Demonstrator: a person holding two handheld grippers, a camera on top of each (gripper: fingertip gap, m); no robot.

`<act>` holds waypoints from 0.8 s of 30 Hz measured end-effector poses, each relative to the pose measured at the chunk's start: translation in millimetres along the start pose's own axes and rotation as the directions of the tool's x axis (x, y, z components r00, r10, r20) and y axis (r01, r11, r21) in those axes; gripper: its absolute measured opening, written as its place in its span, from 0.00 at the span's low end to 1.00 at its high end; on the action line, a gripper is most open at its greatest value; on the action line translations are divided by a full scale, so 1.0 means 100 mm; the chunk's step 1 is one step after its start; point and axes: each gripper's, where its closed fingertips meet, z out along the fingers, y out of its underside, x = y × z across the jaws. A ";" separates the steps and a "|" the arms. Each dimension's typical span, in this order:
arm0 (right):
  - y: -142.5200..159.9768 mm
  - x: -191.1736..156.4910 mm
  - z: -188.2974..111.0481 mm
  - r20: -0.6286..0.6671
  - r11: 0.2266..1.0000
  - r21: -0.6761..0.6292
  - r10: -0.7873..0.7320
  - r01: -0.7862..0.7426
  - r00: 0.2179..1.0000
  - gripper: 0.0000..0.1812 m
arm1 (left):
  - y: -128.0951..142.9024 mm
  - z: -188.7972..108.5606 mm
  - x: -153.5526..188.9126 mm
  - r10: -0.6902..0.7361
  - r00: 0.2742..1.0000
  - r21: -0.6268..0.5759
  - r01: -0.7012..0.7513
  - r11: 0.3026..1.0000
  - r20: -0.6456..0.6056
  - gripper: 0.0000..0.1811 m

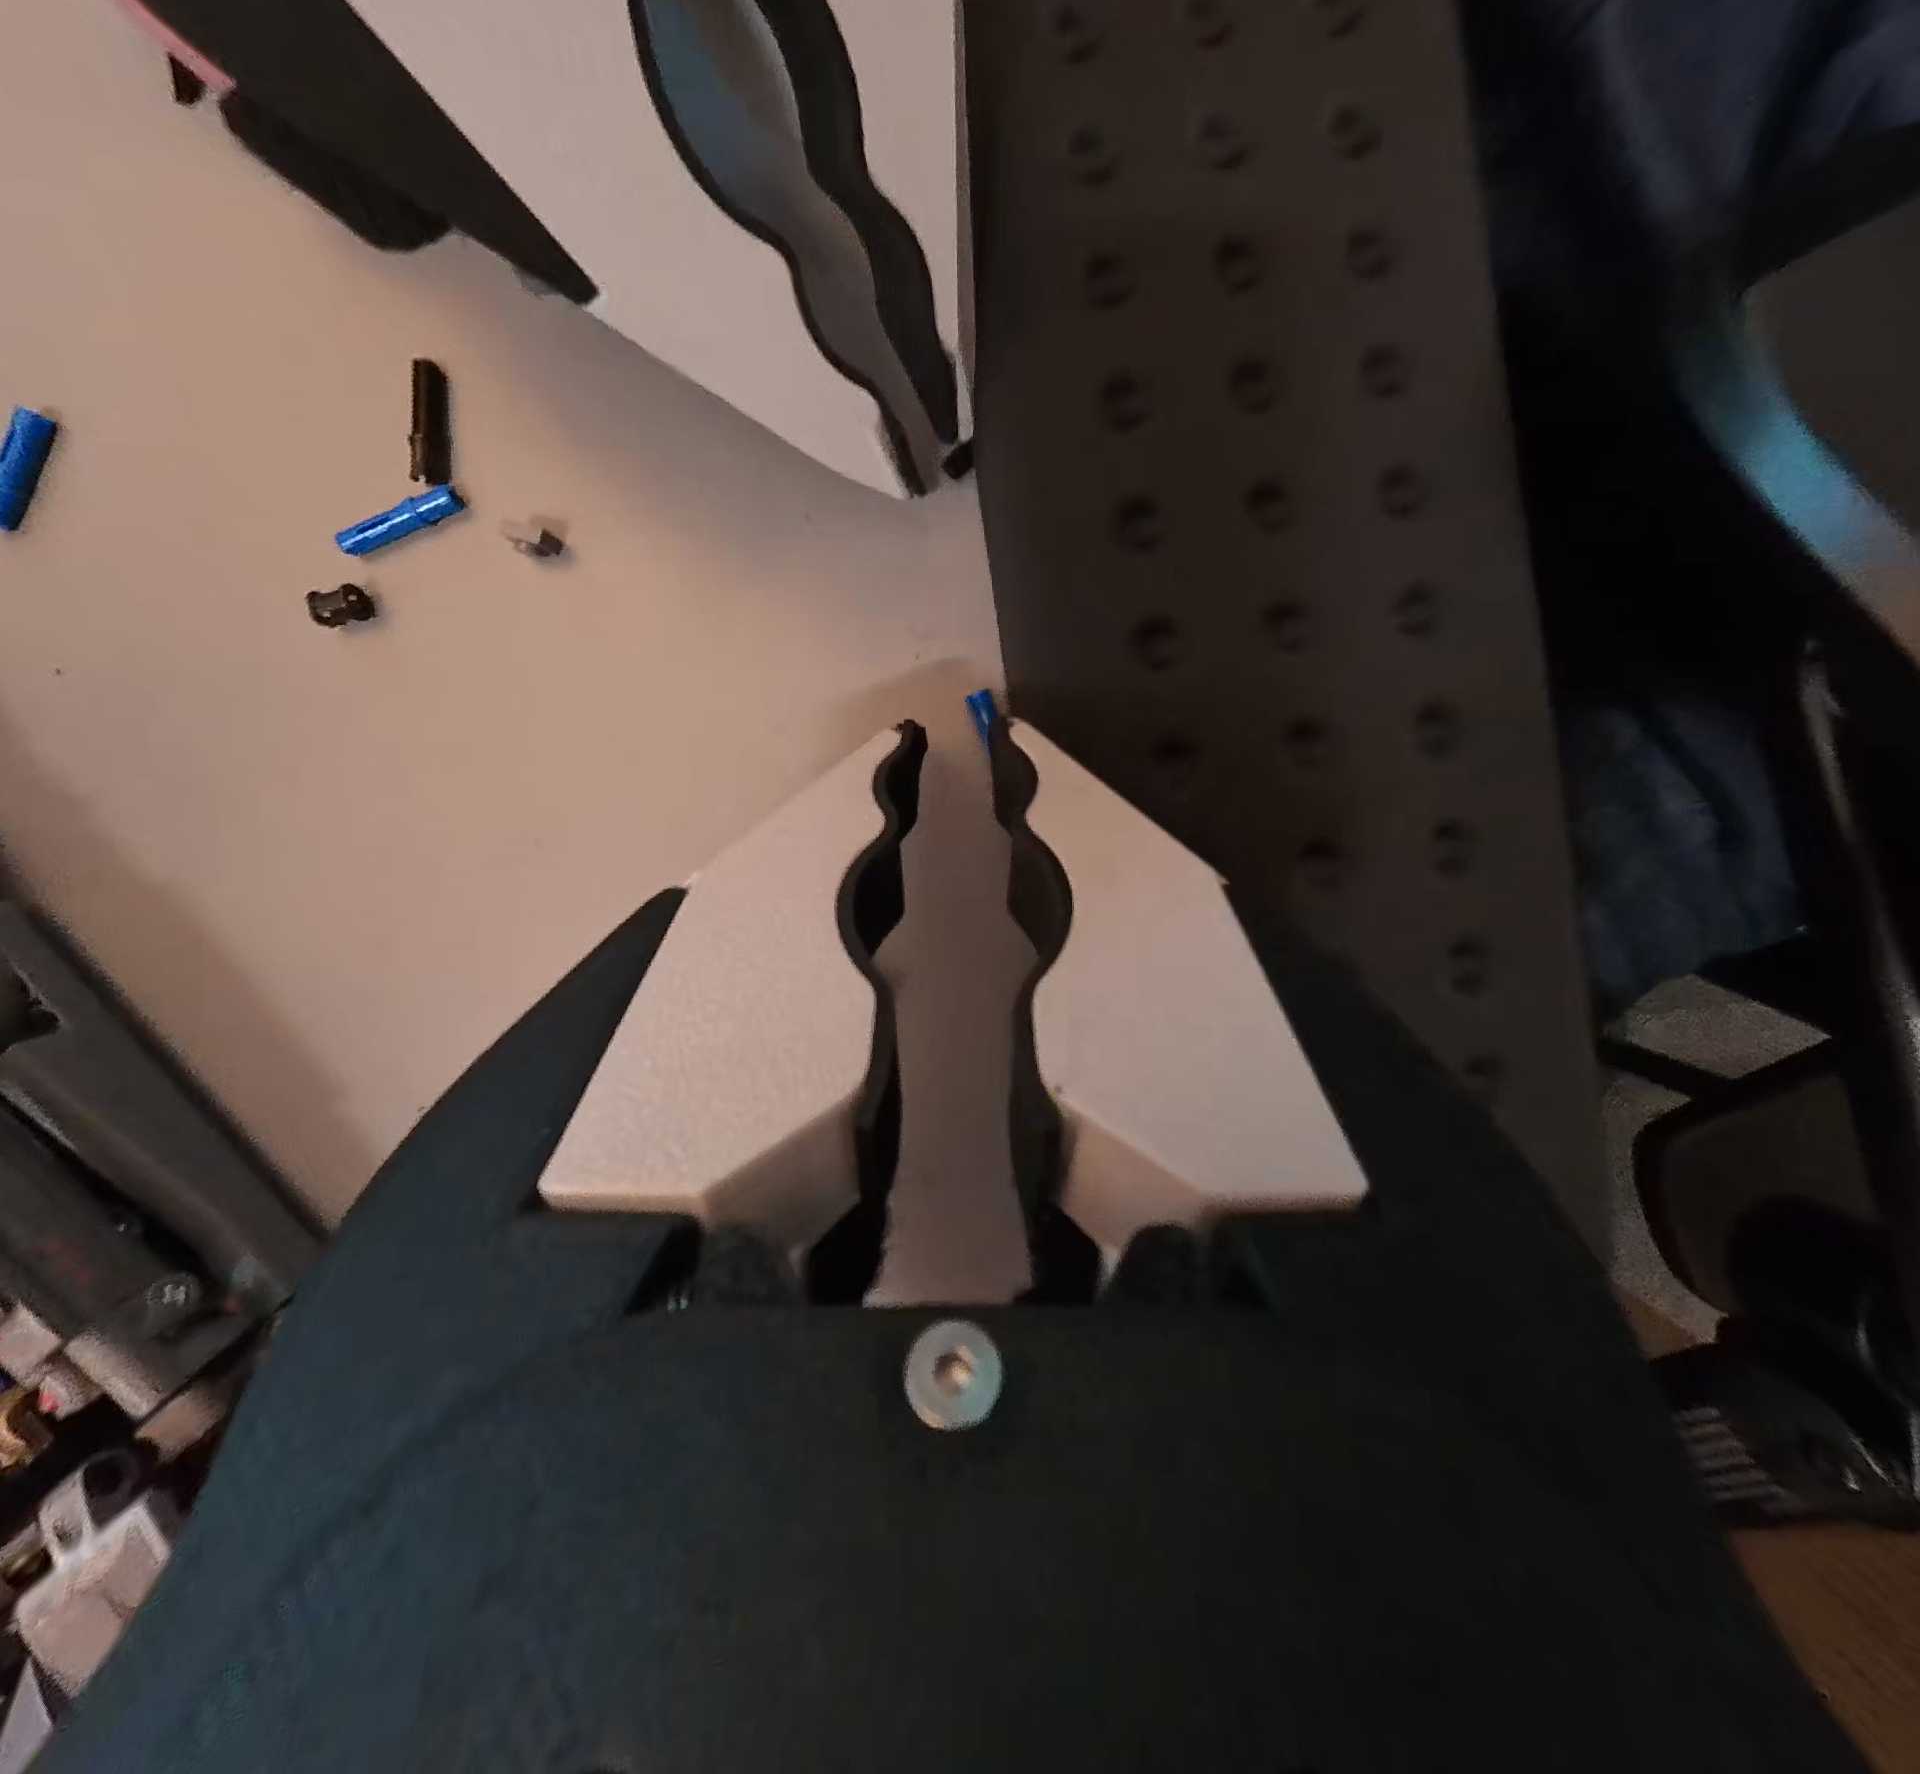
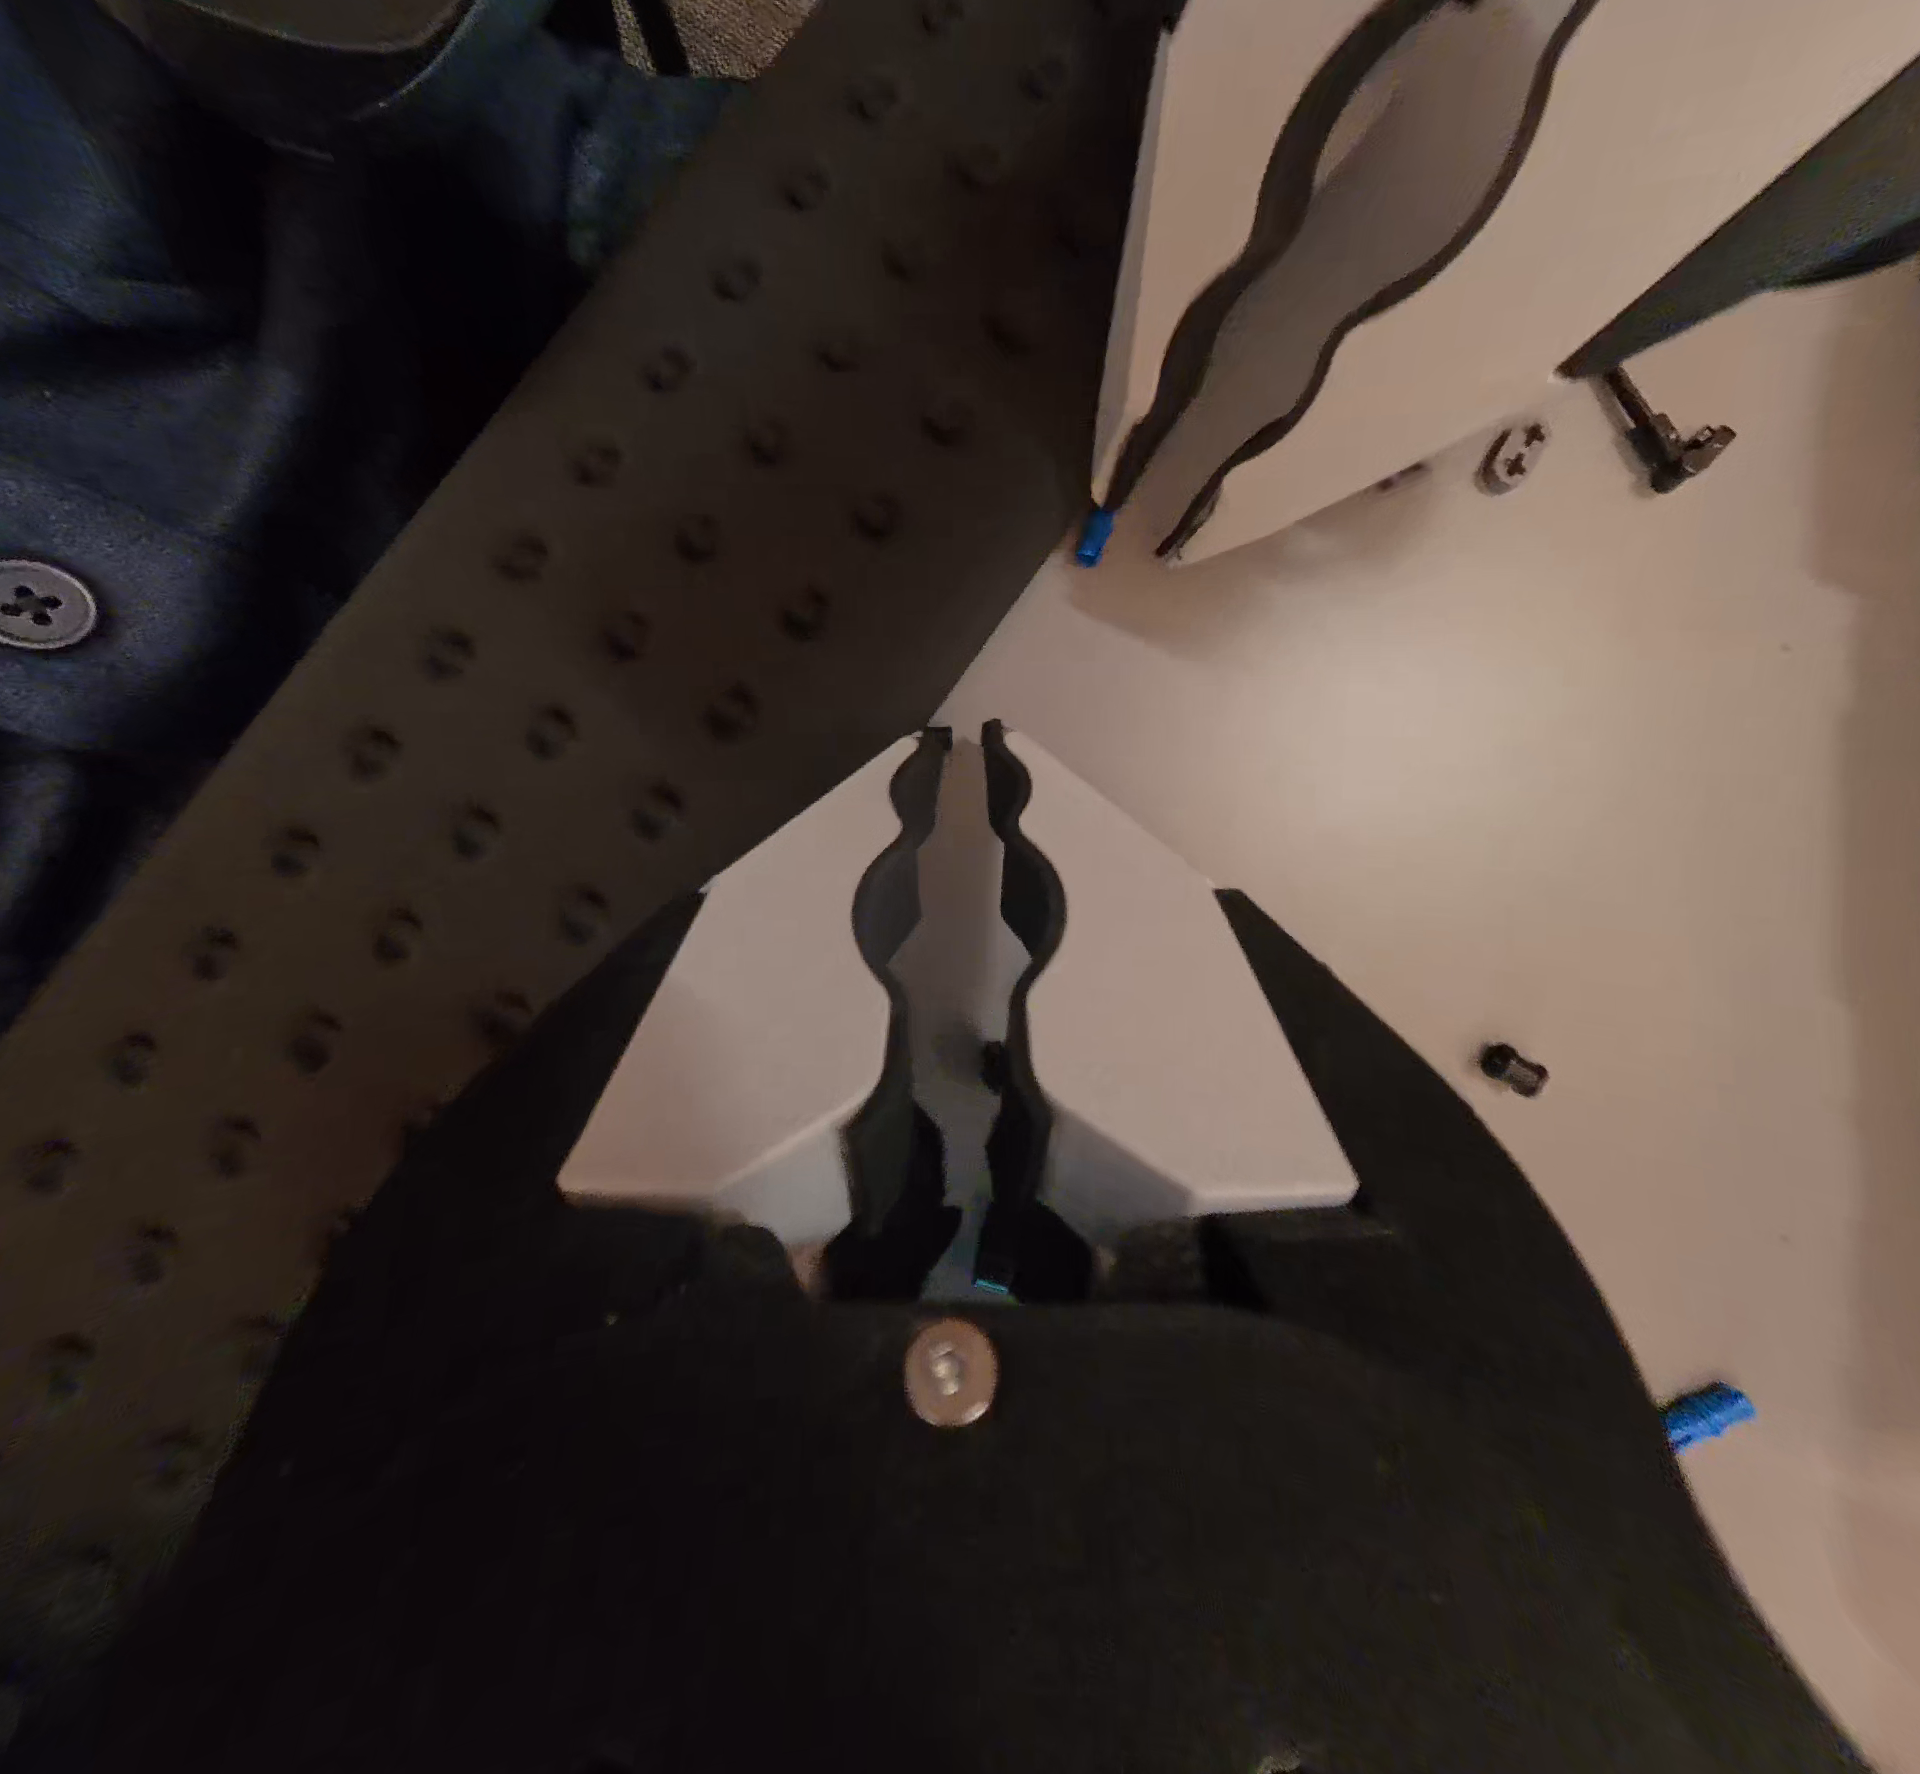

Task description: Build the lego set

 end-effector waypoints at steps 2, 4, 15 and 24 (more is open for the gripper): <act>-0.02 -0.02 0.01 0.003 1.000 0.008 -0.019 0.019 1.000 0.00 | 0.02 0.05 -0.01 0.013 1.000 -0.027 -0.013 1.000 0.001 0.04; -0.03 -0.02 0.03 0.003 1.000 0.001 -0.022 0.022 1.000 0.00 | 0.03 0.09 -0.01 0.019 1.000 -0.035 -0.019 0.999 -0.007 0.02; 0.13 0.05 -0.03 -0.029 0.997 -0.072 -0.005 0.003 1.000 0.00 | -0.04 0.14 -0.04 0.013 1.000 -0.024 -0.013 1.000 0.025 0.00; -0.04 0.05 0.04 0.081 0.979 0.004 0.204 -0.206 0.975 0.07 | 0.04 0.06 -0.09 -0.027 0.998 -0.039 0.029 0.999 0.058 0.04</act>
